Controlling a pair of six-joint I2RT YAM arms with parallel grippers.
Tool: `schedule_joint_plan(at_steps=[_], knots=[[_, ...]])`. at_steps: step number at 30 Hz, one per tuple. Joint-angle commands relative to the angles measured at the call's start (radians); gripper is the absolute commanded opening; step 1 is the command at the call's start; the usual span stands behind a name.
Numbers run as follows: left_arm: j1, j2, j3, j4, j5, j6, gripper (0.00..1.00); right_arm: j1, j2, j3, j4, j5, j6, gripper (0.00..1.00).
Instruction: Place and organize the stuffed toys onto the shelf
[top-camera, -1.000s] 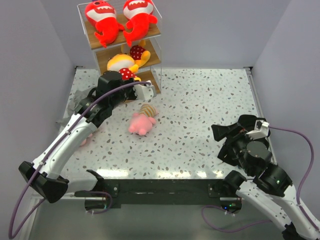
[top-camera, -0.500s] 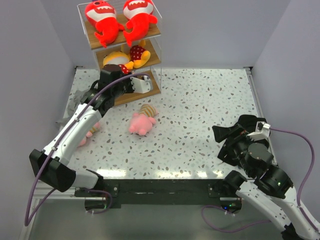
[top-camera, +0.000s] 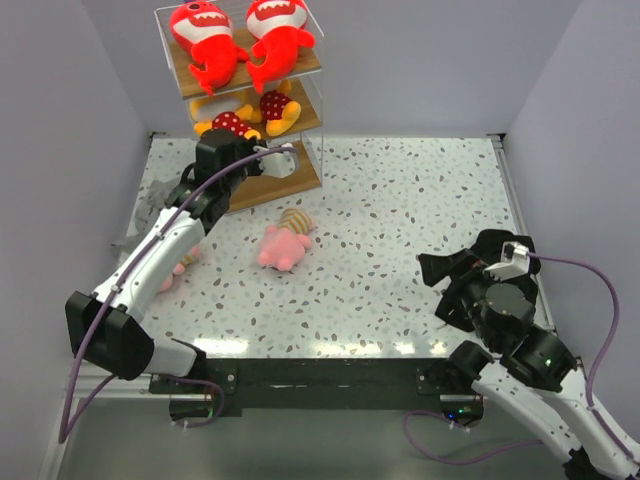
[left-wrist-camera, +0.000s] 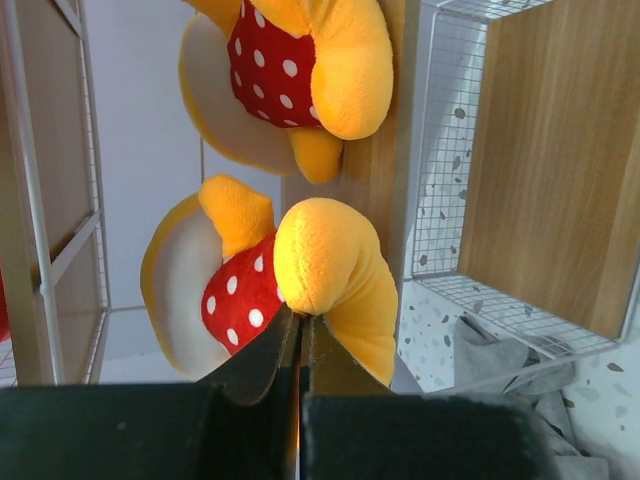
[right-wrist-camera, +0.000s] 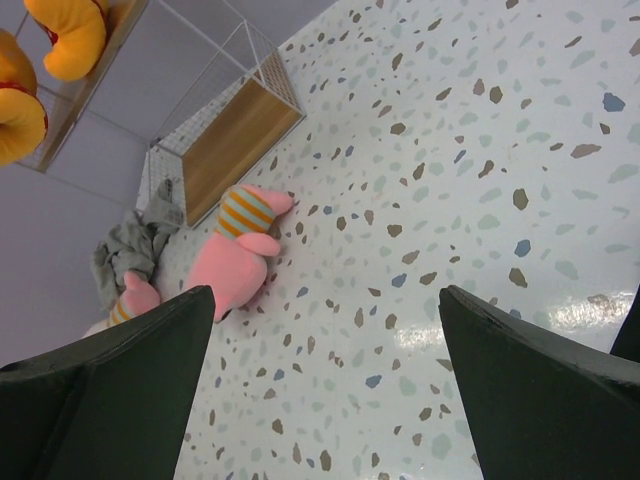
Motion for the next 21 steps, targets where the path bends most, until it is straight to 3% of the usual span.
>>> schedule_joint_plan(at_steps=[1, 5, 8, 9, 10, 21], knots=[[0.017, 0.001, -0.025, 0.146, 0.016, 0.069, 0.00, -0.002, 0.010, 0.003, 0.064, -0.003, -0.022, 0.99], [0.026, 0.015, -0.038, 0.172, 0.038, 0.118, 0.03, -0.002, 0.014, -0.006, 0.076, -0.006, -0.026, 0.99], [0.030, 0.020, -0.055, 0.193, 0.050, 0.146, 0.13, -0.002, 0.022, -0.007, 0.084, -0.006, -0.027, 0.99], [0.035, 0.023, -0.055, 0.233, 0.055, 0.149, 0.22, -0.002, 0.025, -0.006, 0.088, -0.007, -0.027, 0.99], [0.038, 0.026, -0.053, 0.236, 0.062, 0.149, 0.25, -0.002, 0.026, -0.006, 0.088, -0.007, -0.029, 0.99], [0.064, 0.049, -0.052, 0.268, 0.070, 0.166, 0.31, -0.002, 0.037, -0.003, 0.095, 0.004, -0.044, 0.99]])
